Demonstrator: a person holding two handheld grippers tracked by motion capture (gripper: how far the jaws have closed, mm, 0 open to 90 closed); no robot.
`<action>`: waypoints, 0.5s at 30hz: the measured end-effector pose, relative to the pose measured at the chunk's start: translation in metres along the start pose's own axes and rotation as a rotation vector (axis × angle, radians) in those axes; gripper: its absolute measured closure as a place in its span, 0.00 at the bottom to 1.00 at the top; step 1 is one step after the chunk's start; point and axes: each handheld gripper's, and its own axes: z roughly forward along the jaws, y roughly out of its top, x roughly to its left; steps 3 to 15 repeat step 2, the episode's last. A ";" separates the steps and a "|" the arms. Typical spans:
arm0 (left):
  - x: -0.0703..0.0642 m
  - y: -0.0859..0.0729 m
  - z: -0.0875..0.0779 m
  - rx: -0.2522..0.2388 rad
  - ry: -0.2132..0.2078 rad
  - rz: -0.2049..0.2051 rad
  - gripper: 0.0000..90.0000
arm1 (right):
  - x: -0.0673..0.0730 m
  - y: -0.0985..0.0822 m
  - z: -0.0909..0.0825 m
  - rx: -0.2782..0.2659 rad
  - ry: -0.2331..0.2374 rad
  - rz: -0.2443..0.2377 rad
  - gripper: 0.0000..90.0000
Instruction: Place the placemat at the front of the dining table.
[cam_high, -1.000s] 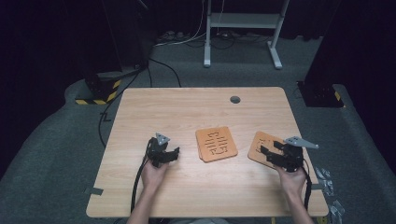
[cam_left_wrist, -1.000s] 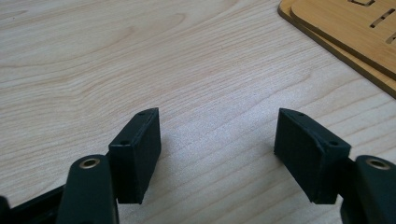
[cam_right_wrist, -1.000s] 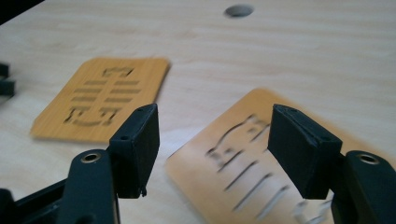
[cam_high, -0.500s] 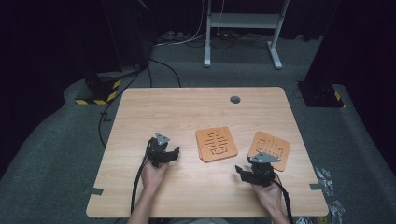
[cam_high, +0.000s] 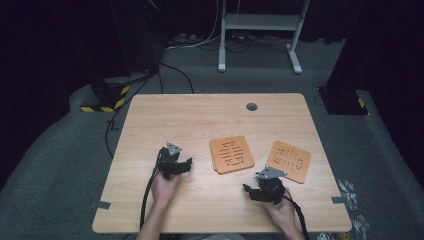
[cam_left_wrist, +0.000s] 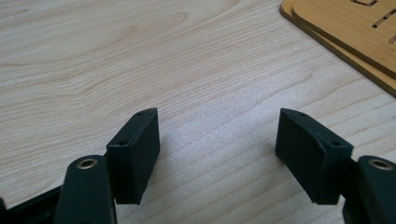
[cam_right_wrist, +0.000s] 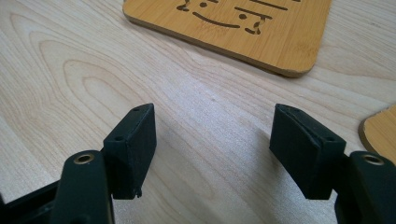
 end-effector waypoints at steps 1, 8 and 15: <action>0.000 0.000 0.000 0.000 0.000 0.000 0.34 | 0.000 0.000 0.000 0.000 0.000 0.000 0.35; 0.000 0.000 0.000 0.000 0.000 0.000 0.34 | 0.000 0.000 0.000 0.000 0.000 -0.001 0.35; 0.000 0.000 0.000 0.000 0.000 0.000 0.34 | 0.000 0.000 0.000 0.000 0.000 -0.001 0.35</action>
